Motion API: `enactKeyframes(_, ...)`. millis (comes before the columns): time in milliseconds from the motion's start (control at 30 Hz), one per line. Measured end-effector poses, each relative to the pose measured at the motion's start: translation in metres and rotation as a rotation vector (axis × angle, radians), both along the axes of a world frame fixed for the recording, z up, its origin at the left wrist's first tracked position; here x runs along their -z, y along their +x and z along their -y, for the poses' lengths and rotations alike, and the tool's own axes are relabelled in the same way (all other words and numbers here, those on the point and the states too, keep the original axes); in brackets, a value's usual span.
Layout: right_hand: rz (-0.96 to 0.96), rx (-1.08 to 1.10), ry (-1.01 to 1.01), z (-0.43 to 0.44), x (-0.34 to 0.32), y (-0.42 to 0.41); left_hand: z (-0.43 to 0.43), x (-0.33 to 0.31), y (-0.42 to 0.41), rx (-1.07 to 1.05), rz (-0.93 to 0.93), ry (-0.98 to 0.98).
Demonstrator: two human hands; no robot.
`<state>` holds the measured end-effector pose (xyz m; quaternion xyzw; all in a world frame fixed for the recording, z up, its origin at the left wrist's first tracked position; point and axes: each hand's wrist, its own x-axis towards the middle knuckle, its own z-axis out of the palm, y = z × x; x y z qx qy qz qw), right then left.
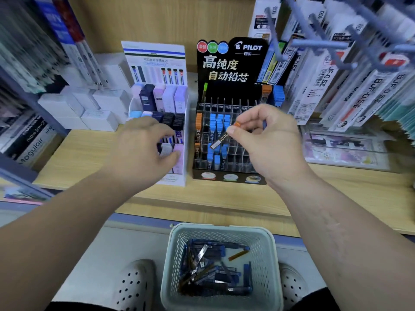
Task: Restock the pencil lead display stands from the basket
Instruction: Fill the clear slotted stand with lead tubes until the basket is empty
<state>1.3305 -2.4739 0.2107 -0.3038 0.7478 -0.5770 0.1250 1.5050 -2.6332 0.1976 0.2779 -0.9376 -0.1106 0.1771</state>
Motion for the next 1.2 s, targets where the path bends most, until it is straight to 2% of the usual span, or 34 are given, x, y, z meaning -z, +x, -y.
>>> enactKeyframes(200,-0.194,-0.126,0.119,0.018,0.009,0.010,0.022,0.008,0.022,-0.008,0.175,-0.073)
enactKeyframes(400,-0.322,-0.161,0.201,0.030,0.024,0.019,0.034,0.015,0.030,0.030,0.218,-0.049)
enactKeyframes(467,-0.370,-0.167,0.232,0.034,0.027,0.020,0.035,0.017,0.030,0.036,0.201,-0.037)
enactKeyframes(567,-0.385,-0.154,0.238,0.038,0.029,0.018,0.035,0.016,0.031,0.026,0.078,-0.027)
enactKeyframes(733,-0.394,-0.174,0.247,0.042,0.028,0.013,0.038,0.015,0.034,-0.057,-0.069,-0.113)
enactKeyframes(833,-0.429,-0.186,0.246,0.043,0.027,0.014,0.039,0.019,0.035,-0.091,-0.007,-0.108)
enactKeyframes(967,-0.512,-0.215,0.258,0.044,0.025,0.017,0.036,0.024,0.036,-0.107,0.117,-0.004)
enactKeyframes(1200,-0.605,-0.216,0.317,0.043,0.019,0.016,0.037,0.023,0.035,-0.088,0.155,0.037)
